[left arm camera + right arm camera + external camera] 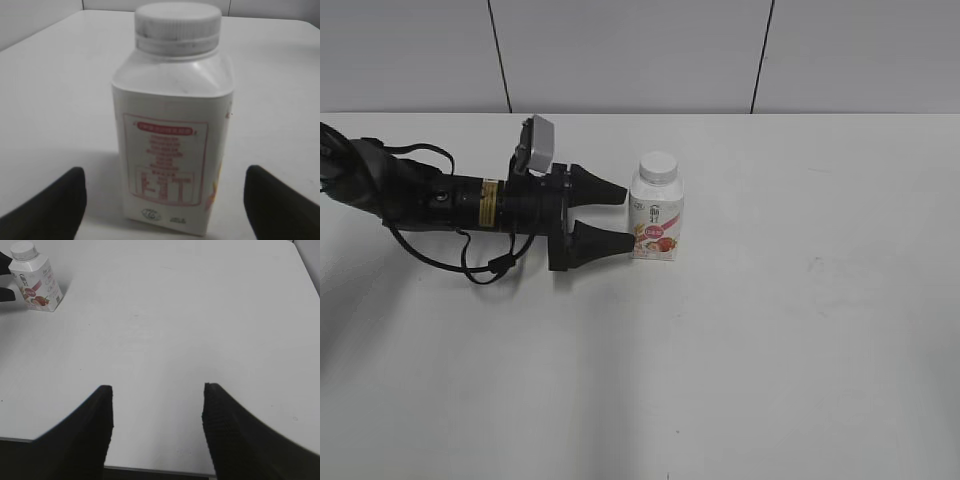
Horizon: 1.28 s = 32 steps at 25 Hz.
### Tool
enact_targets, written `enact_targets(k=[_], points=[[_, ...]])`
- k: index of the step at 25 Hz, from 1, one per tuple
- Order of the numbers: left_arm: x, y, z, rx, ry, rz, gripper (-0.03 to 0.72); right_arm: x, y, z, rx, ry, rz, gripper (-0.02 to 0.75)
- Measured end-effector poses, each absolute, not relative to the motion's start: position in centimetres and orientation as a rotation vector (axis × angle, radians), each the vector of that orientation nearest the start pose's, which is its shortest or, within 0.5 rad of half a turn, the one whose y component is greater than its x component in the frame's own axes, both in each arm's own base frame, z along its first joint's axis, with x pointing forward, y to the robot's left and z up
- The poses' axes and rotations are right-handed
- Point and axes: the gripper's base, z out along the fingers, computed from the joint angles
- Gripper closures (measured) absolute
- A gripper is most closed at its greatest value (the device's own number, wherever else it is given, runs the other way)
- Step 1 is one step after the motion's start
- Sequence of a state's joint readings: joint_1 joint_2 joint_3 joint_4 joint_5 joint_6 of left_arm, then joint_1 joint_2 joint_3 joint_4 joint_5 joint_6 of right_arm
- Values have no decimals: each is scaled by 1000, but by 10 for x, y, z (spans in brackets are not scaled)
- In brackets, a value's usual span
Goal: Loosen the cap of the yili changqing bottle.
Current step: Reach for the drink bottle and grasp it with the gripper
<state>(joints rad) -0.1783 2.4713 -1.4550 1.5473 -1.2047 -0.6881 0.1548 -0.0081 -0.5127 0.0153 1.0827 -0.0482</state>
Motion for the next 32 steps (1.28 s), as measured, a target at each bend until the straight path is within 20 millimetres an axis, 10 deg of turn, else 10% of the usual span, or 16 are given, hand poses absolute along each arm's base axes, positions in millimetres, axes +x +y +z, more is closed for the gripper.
enact_targets(k=[32], points=[[408,-208,40,1335,1426,-1109,123,-9,0,279,-208,2036,85,278]])
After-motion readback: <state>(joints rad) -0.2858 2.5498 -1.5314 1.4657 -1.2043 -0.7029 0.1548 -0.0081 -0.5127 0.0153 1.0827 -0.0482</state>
